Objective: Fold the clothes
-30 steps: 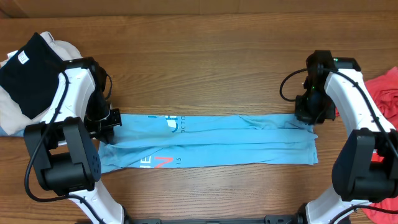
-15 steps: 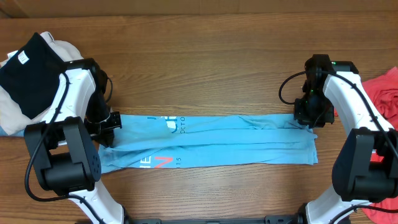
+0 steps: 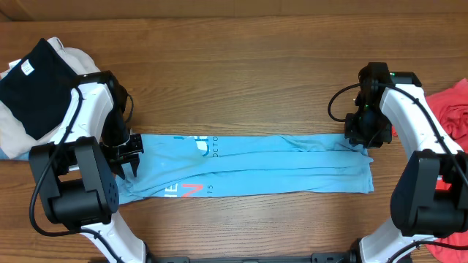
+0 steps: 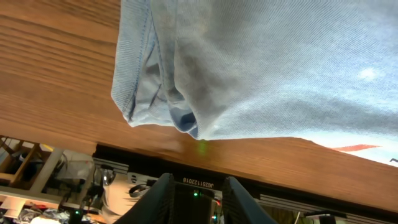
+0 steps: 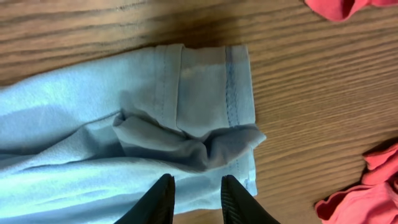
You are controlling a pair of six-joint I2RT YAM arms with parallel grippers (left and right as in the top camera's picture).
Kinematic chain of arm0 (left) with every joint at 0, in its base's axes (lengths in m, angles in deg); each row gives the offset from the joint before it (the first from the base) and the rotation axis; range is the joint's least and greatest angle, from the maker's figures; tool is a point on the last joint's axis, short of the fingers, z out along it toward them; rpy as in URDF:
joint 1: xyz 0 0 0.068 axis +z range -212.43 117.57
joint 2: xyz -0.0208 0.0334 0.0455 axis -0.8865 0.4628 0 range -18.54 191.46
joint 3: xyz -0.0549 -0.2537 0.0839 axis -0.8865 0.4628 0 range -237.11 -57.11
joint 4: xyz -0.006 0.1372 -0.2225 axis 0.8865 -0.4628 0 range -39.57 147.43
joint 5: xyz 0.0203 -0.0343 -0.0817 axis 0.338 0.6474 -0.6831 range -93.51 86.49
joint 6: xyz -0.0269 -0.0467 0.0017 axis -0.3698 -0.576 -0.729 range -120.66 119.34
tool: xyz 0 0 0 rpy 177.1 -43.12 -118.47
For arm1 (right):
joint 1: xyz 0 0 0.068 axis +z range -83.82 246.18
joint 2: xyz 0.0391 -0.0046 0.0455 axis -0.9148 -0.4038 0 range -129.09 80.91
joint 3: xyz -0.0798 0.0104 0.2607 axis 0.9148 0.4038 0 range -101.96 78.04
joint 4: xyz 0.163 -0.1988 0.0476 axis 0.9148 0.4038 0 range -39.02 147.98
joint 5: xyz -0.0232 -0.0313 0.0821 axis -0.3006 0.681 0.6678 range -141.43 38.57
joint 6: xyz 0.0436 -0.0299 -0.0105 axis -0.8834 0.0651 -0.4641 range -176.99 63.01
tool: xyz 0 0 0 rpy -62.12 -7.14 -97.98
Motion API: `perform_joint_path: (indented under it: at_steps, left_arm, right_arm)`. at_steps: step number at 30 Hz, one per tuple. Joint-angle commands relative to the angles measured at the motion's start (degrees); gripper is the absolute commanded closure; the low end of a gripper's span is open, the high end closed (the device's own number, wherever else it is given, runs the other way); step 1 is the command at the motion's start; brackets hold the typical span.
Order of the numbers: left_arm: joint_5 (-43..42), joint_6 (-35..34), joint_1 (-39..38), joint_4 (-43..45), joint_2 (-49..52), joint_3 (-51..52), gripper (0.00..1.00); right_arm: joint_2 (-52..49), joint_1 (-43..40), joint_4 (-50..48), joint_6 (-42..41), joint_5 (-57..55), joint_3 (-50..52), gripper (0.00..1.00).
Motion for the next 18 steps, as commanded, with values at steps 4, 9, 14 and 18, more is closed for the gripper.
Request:
perform_joint_path:
  at_steps: [4,9,14,18]
  left_arm:
    - [-0.4,-0.5,0.5,2.1,-1.2,0.3,0.66]
    - [-2.5,-0.5,0.5,5.6,-1.2,0.3,0.64]
    - [-4.7,-0.5,0.5,7.6,-1.2,0.3,0.64]
    - [-4.7,-0.5,0.5,7.8,-1.2,0.3,0.63]
  right_arm:
    - [1.9,-0.5,-0.3,-0.3,0.3,0.3,0.63]
    - [1.9,-0.5,-0.4,-0.3,0.5,1.1,0.63]
    - [1.9,-0.5,-3.7,-0.3,0.5,5.4,0.62]
    - [1.9,-0.5,-6.9,-0.3,0.5,8.6,0.62]
